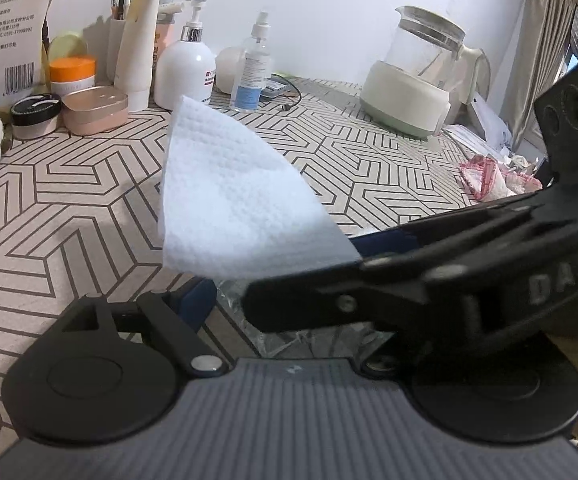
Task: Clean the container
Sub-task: 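Sweep the wipe along the bottle toward the left tool's fingers, then rub the wipe over the bottle body held in the left tool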
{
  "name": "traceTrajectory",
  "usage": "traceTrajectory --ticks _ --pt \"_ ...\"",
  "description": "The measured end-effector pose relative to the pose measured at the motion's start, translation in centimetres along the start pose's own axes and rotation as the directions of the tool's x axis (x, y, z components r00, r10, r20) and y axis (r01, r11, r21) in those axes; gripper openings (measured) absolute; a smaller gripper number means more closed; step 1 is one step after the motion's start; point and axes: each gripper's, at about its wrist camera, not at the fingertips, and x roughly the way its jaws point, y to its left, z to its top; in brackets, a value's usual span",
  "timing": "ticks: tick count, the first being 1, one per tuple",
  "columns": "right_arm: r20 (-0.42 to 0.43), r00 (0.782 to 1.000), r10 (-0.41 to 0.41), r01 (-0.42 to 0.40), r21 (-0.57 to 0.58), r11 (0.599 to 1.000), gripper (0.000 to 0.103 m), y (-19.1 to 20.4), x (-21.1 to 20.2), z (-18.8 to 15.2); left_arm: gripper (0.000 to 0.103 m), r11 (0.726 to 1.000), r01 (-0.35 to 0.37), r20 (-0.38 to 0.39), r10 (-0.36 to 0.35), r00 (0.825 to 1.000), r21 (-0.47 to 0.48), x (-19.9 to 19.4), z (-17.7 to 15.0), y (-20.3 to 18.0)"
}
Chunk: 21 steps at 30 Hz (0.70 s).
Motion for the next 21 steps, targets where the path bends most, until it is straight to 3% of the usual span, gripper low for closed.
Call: traceTrajectory --ticks 8,18,21 --pt "0.057 0.995 0.087 -0.091 0.060 0.994 0.080 -0.6 -1.8 0.6 0.086 1.000 -0.017 -0.004 0.017 1.000 0.012 0.0 0.0 -0.3" --pt "0.084 0.993 0.088 -0.093 0.062 0.994 0.084 -0.2 -0.7 2.5 0.087 1.000 -0.010 -0.004 0.010 1.000 0.006 -0.1 0.0 -0.2" --pt "0.107 0.987 0.119 -0.128 0.083 0.988 0.084 -0.4 -0.9 2.8 0.087 1.000 -0.013 -0.005 0.013 1.000 0.010 -0.1 0.0 -0.3"
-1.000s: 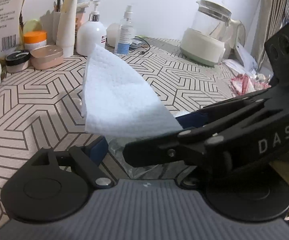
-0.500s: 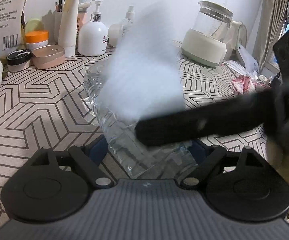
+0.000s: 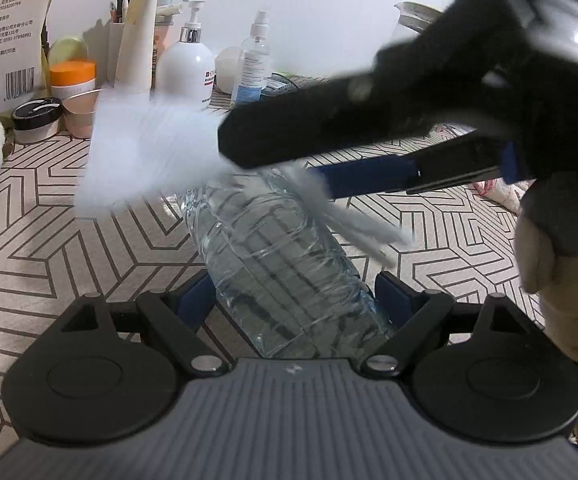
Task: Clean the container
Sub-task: 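Rub the wipe over the bottle body held in the left tool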
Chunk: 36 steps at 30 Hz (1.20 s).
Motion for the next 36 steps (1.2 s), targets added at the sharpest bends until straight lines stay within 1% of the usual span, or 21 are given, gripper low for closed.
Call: traceTrajectory --ticks 3,5,6,8,9,10,12,13,16,18,19,21,24,28,31,33,36 --pt "0.020 0.999 0.045 -0.045 0.026 0.999 0.084 -0.2 -0.6 0.0 0.087 1.000 -0.001 0.000 0.001 1.000 0.001 0.0 0.0 0.0" --pt "0.058 0.997 0.042 -0.044 0.035 0.998 0.084 -0.2 -1.2 -0.1 0.087 1.000 -0.001 0.000 0.001 1.000 0.002 0.0 0.1 -0.1" --pt "0.076 0.997 0.029 -0.032 0.033 0.999 0.084 -0.2 -1.4 -0.2 0.087 1.000 -0.003 0.000 0.003 1.000 -0.001 0.0 0.1 -0.3" --pt "0.098 0.995 -0.020 0.018 0.016 1.000 0.084 0.0 -1.5 -0.5 0.087 1.000 -0.007 0.001 0.007 1.000 -0.004 0.1 0.0 -0.8" --pt "0.094 0.995 -0.039 0.038 0.008 0.999 0.081 0.1 -1.4 -0.6 0.087 1.000 -0.007 0.001 0.007 1.000 -0.003 0.0 -0.1 -0.7" --pt "0.085 0.995 -0.046 0.047 -0.007 0.999 0.073 0.2 -1.2 -0.8 0.087 1.000 -0.007 0.001 0.007 1.000 -0.002 0.0 -0.1 -0.6" --pt "0.055 0.996 -0.067 0.070 -0.045 0.997 0.067 0.5 -0.4 -0.7 0.088 1.000 -0.012 -0.001 0.012 1.000 0.003 0.0 -0.1 -0.8" --pt "0.043 0.995 -0.085 0.088 -0.059 0.994 0.067 0.7 0.2 -0.6 0.088 1.000 -0.011 -0.001 0.011 1.000 0.001 0.1 -0.1 -0.8" --pt "0.038 0.985 -0.171 0.174 -0.120 0.977 0.066 1.1 1.7 -0.1 0.089 1.000 -0.009 -0.001 0.009 1.000 0.001 0.1 -0.1 -0.8" --pt "0.023 0.980 -0.197 0.198 -0.125 0.972 0.066 0.6 2.6 0.2 0.089 1.000 -0.005 0.000 0.005 1.000 -0.003 0.1 -0.1 -0.7" --pt "0.014 0.980 -0.197 0.198 -0.116 0.973 0.068 0.1 3.0 0.2 0.089 1.000 -0.003 -0.001 0.003 1.000 -0.006 0.1 0.0 -0.7" --pt "0.013 0.986 -0.164 0.164 -0.071 0.984 0.069 -0.9 2.9 0.1 0.089 1.000 -0.006 -0.005 0.006 1.000 0.011 0.1 -0.1 -0.9" --pt "0.022 0.988 -0.153 0.154 -0.066 0.986 0.068 -0.8 2.4 -0.4 0.089 1.000 -0.012 -0.008 0.012 1.000 0.027 0.2 -0.1 -1.2" --pt "0.013 0.984 -0.177 0.177 -0.146 0.973 0.068 0.9 1.8 -1.5 0.097 0.999 0.002 -0.021 -0.001 1.000 0.053 0.2 -0.2 -1.5" --pt "-0.004 0.988 -0.155 0.153 -0.167 0.974 0.069 1.0 1.2 -1.8 0.097 0.999 0.000 -0.020 0.001 1.000 0.053 0.1 -0.4 -1.7" --pt "-0.004 0.994 -0.109 0.108 -0.116 0.987 0.070 0.2 0.6 -1.5 0.097 0.999 0.003 -0.019 -0.003 1.000 0.044 0.0 -0.3 -1.5" --pt "-0.002 1.000 -0.024 0.024 -0.012 1.000 0.074 -1.0 -0.2 -0.6 0.097 0.999 0.004 -0.019 -0.003 1.000 0.043 0.0 -0.4 -1.6"
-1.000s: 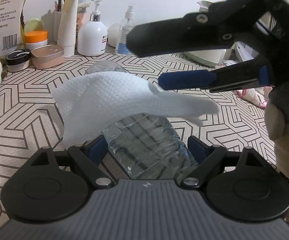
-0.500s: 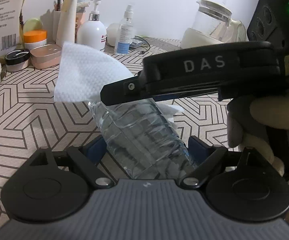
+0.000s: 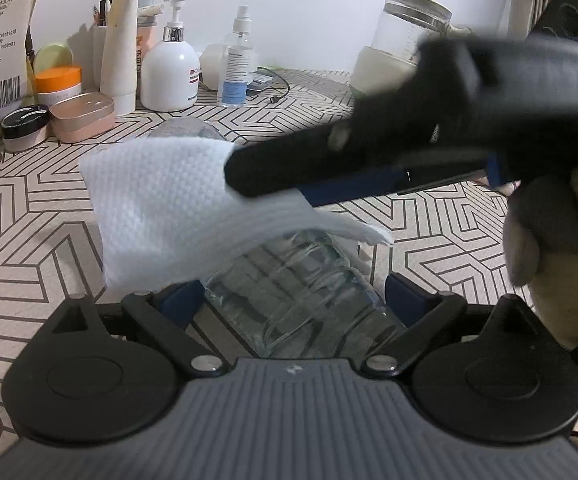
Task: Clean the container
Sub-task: 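Rub the wipe over the bottle body held in the left tool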
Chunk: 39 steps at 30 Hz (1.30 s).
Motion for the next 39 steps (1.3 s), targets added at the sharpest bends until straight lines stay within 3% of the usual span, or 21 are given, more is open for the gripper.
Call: traceTrajectory --ticks 2,7,12,18,25,30,34,36,39 --pt "-0.008 1.000 0.026 -0.026 0.030 0.999 0.074 -0.3 0.0 0.4 0.097 1.000 0.000 0.000 0.000 1.000 0.000 0.0 0.0 -0.1" --pt "-0.080 0.994 -0.077 0.073 -0.057 0.996 0.062 0.3 1.8 0.8 0.098 1.000 0.008 -0.001 -0.008 1.000 -0.004 0.0 0.1 0.4" --pt "-0.128 0.990 -0.053 0.048 -0.045 0.998 0.063 -0.6 2.4 2.1 0.098 1.000 0.005 0.002 -0.005 1.000 0.009 -0.4 -0.3 0.3" --pt "-0.159 0.986 -0.045 0.039 -0.041 0.998 0.066 -1.1 3.1 3.0 0.098 1.000 0.002 0.002 -0.002 1.000 0.011 -0.4 -0.4 0.2" --pt "-0.148 0.989 -0.024 0.021 -0.024 0.999 0.084 -0.3 2.8 3.1 0.098 1.000 -0.003 0.002 0.003 1.000 0.012 -0.4 -0.5 0.0" --pt "-0.152 0.988 -0.034 0.038 0.024 0.999 0.084 -0.8 3.4 4.0 0.098 1.000 -0.002 0.001 0.002 1.000 0.011 -0.4 -0.6 0.1" --pt "-0.193 0.981 -0.020 0.034 0.067 0.997 0.080 -1.7 4.7 4.2 0.097 1.000 -0.002 -0.001 0.002 1.000 0.013 -0.6 -0.7 0.2" --pt "-0.195 0.981 -0.016 0.035 0.097 0.995 0.070 -2.4 4.8 4.2 0.097 1.000 0.003 -0.004 -0.003 1.000 0.019 -0.8 -0.7 0.5" --pt "-0.191 0.981 0.009 0.015 0.122 0.992 0.070 -3.3 4.8 3.9 0.097 1.000 0.005 -0.004 -0.005 1.000 0.019 -0.9 -0.8 0.6"
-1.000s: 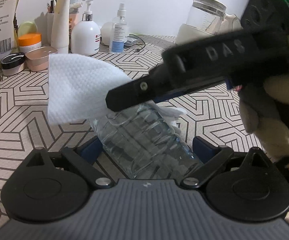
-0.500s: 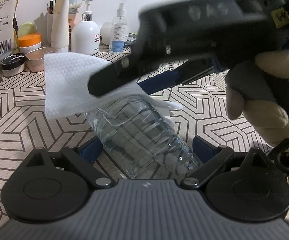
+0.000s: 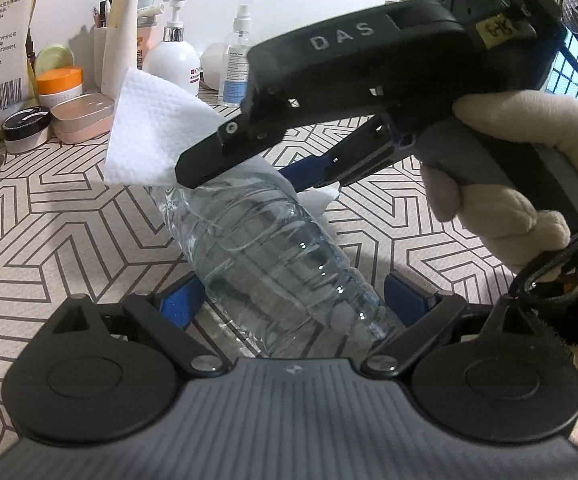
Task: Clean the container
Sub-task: 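Rub the wipe over the bottle body held in the left tool, then wipe back and forth across the bottle with the right tool's wipe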
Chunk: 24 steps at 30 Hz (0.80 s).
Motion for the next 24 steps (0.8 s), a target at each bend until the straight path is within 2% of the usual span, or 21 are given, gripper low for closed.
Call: traceTrajectory --ticks 9,16,24 --pt "-0.030 0.999 -0.029 0.025 -0.133 0.991 0.070 1.9 -0.9 -2.1 0.097 1.000 -0.002 0.002 0.002 1.000 -0.007 0.0 0.0 -0.1" --pt "-0.062 0.998 -0.009 0.001 -0.125 0.992 0.070 1.4 -1.7 -3.4 0.097 1.000 0.004 0.002 -0.004 1.000 -0.013 0.0 0.0 -0.3" --pt "-0.095 0.994 -0.051 0.033 -0.180 0.983 0.070 2.6 -2.1 -4.9 0.097 1.000 0.001 0.002 -0.001 1.000 -0.011 -0.1 0.0 -0.5"
